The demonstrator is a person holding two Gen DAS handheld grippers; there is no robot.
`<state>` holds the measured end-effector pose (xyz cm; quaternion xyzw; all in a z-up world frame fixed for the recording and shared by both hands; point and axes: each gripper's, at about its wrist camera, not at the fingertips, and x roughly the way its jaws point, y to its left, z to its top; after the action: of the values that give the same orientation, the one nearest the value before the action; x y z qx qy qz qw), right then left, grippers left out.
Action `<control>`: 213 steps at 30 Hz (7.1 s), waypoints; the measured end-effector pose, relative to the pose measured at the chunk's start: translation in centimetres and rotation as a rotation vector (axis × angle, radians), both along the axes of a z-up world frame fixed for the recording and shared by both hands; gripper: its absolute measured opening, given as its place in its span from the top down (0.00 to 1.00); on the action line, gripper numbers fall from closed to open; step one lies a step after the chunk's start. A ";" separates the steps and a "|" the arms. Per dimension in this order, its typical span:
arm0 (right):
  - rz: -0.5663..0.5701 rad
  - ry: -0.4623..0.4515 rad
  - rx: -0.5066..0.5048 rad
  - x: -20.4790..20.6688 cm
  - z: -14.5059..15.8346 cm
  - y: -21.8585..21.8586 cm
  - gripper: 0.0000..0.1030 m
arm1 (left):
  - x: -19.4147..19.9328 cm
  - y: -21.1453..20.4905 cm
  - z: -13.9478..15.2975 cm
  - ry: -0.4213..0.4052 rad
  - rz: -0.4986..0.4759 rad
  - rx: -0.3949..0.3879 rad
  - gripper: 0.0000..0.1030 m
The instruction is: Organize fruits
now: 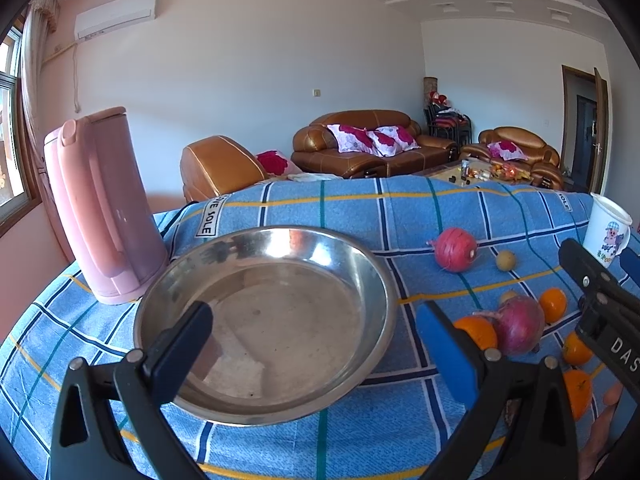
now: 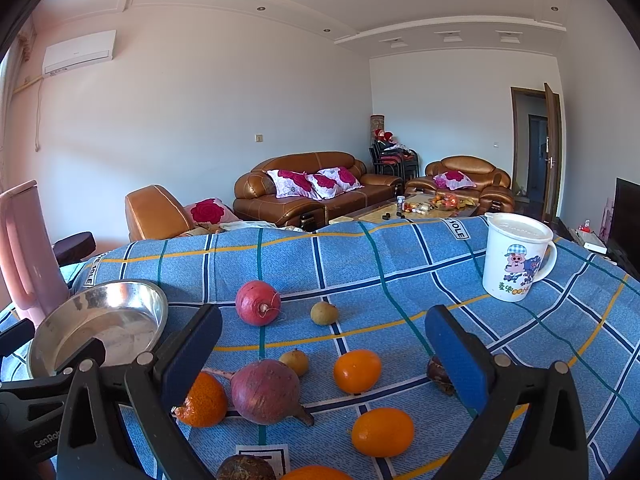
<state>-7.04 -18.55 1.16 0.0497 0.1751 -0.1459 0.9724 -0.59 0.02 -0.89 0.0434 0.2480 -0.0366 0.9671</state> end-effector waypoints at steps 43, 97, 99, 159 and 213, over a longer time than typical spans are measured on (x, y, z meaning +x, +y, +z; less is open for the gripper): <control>0.066 0.166 0.215 -7.6 -0.4 -7.3 0.15 | -3.4 0.4 -0.1 0.070 -0.063 -0.002 0.00; 0.225 0.254 0.201 -7.2 -0.4 -8.1 0.51 | -3.3 -10.0 -2.1 0.296 -0.325 -0.015 0.59; 0.222 0.237 0.190 -6.7 0.1 -7.4 0.51 | -3.2 -8.8 -1.0 0.264 -0.310 -0.037 0.59; 0.498 0.364 0.094 11.8 -3.4 15.4 0.51 | 8.2 10.5 -3.1 0.255 0.189 0.048 0.59; 0.191 0.155 0.032 3.3 -1.1 5.9 0.28 | -0.2 5.0 -0.4 -0.021 0.171 0.062 0.00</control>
<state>-3.75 -12.66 0.04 0.0370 0.2561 -0.0530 0.9645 -0.77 5.01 -1.25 0.0522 0.2415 0.0540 0.9675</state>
